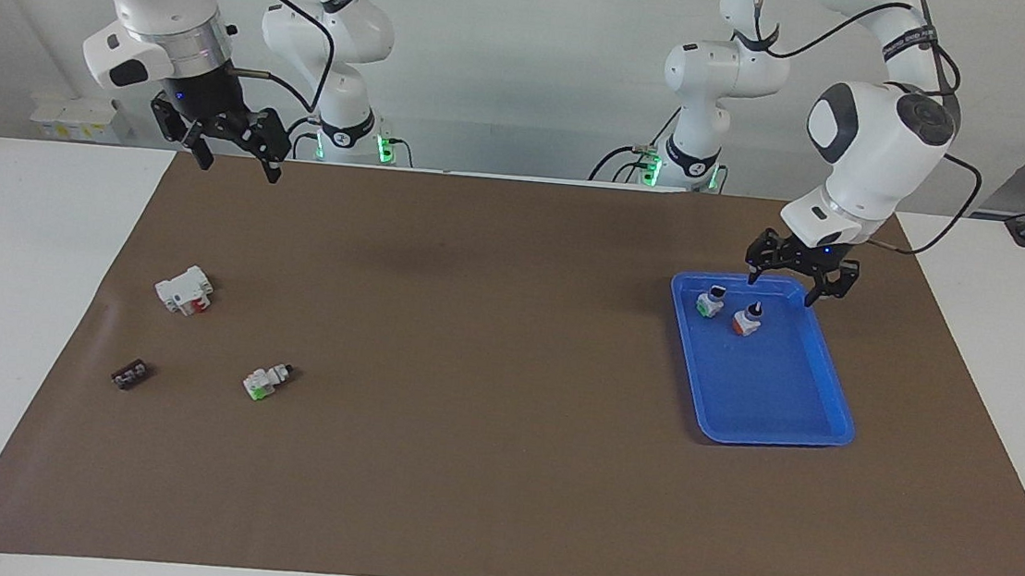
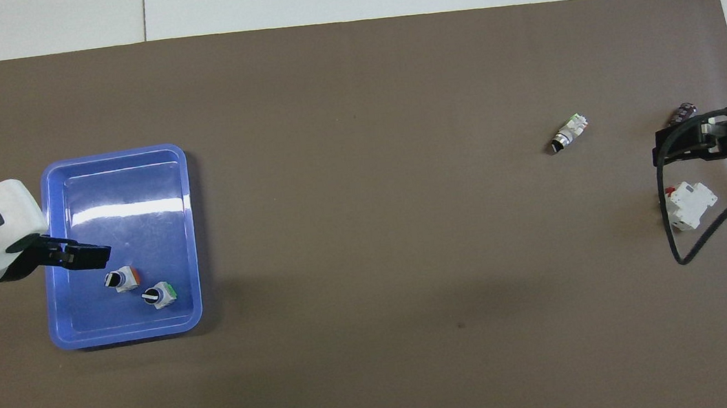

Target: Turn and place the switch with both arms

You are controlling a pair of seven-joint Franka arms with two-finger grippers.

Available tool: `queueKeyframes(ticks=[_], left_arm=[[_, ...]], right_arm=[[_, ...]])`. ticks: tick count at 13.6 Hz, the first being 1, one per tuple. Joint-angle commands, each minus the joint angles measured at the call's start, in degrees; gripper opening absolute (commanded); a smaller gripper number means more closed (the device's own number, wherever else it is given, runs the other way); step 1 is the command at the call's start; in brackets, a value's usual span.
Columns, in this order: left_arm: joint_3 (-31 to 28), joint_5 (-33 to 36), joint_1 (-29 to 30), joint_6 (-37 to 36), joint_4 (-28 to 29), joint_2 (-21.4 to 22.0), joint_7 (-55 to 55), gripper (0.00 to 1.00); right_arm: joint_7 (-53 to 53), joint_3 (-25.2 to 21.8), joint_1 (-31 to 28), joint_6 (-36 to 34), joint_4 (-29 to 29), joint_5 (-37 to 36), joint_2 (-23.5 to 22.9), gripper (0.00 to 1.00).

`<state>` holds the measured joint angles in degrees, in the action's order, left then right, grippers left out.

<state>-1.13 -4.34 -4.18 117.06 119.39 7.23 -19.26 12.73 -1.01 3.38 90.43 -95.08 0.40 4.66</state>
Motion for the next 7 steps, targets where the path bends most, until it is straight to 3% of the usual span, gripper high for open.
queueKeyframes(ticks=[1,4,7], left_arm=[[-2.2,0.91,-2.58,-8.57,-11.76,-4.58,2.56,1.0],[-4.05,1.35,-4.17,-17.55,-23.11,-7.23,4.67,1.0],[-4.06,1.35,-3.47,-23.97,-29.29,-8.02,4.93,1.0]], right_arm=[[-3.4,-0.92,0.04,1.24,-1.07,-1.18,1.14,1.0],[-5.79,-2.07,-0.04,1.59,-0.98,-2.33,0.87,1.0],[-5.87,-1.89,-0.65,0.28,2.6,-3.12,-2.01,1.0]])
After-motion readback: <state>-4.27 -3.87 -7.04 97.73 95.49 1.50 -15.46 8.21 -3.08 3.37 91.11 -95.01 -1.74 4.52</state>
